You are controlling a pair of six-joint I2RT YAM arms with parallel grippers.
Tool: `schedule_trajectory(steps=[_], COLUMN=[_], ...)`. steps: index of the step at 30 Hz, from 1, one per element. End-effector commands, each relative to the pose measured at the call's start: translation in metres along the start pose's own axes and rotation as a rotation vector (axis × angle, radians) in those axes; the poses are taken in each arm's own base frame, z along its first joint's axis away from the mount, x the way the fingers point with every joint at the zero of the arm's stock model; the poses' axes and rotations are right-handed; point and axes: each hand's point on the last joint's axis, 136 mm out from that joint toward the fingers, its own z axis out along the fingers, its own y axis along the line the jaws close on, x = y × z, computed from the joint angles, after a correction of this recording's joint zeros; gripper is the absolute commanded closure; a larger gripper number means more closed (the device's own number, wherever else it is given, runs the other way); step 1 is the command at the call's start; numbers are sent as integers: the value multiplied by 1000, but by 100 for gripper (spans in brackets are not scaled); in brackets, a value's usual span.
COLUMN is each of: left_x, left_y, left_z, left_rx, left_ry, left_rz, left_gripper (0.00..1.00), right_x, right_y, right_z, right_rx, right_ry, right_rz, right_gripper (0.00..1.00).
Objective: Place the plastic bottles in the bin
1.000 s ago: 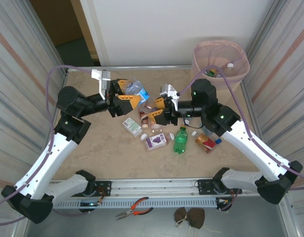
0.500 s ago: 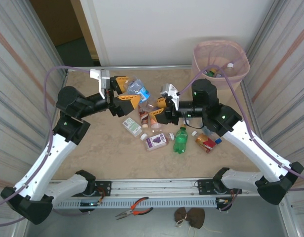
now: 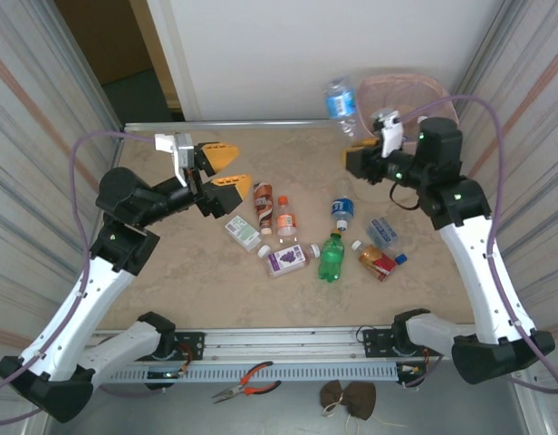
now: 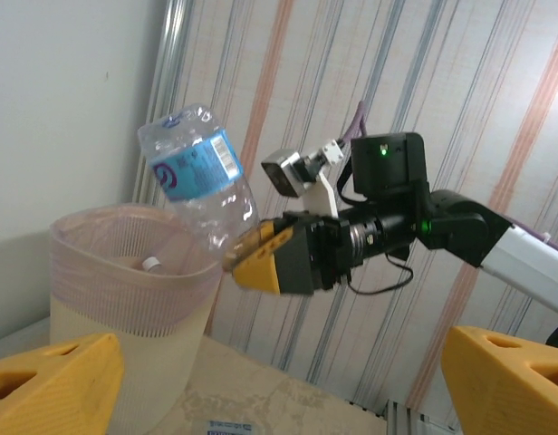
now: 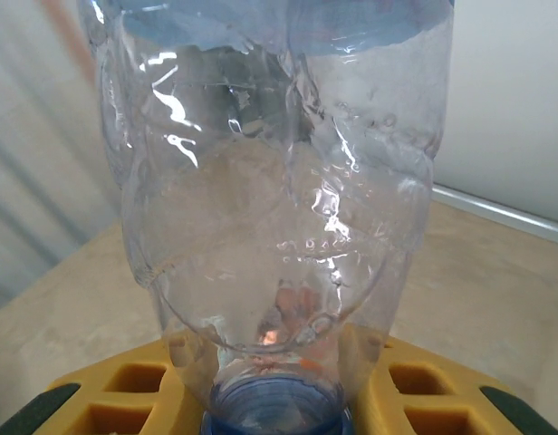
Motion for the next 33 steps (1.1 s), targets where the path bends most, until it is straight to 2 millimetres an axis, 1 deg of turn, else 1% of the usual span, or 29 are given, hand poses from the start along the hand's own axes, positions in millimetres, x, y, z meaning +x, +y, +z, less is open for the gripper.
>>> schedule_trajectory(steps=[1,5,6,7,9,10,12,14,16,17,19,21,24,25,28,31,33], left_x=[2,6,6,8,10,10,13,14,15,15,16,17,19,19,20,22,23], left_y=[2,4,4,5,7,6,9,10,11,11,12,13,14,14,15,17,20], left_z=[-3,-3,-3,-4,-4,-5,-5,-5,-6,-6,-7,-9,-9,-10,-10,-13,-15], left_rx=[-24,-27,-29,-32,-40,-40,-48,-53,-60,-62,-69,-77,-81,-81,-86,-111,-127], left_ry=[-7,1,-1,0,1,0,0,0,-3,-4,-3,-2,0,-2,0,7,12], left_rz=[16,6,6,1,-4,-5,-10,-14,-18,-17,-15,-13,-16,-17,-19,-14,-17], left_gripper=[9,9,9,9,9,9,9,9,9,9,9,9,9,9,9,9,9], right_x=[3,2,2,4,4,3,1,-5,-7,-6,-5,-5,-2,-9,-4,-3,-2], right_y=[-50,-108,-120,-137,-159,-169,-182,-194,-209,-216,-227,-232,-244,-245,-251,-256,-260], right_z=[-9,-17,-21,-21,-20,-18,-10,-4,2,3,8,15,30,35,53,65,76], right_rx=[163,321,361,397,421,423,420,443,493,532,595,619,658,656,673,683,682], right_ry=[54,104,112,123,110,89,49,-19,-105,-137,-186,-208,-225,-257,-274,-329,-351], right_rz=[184,353,402,468,599,662,737,802,894,950,1067,1147,1265,1331,1457,1542,1591], right_gripper=[81,79,79,80,87,93,97,93,85,83,82,81,83,83,82,79,79])
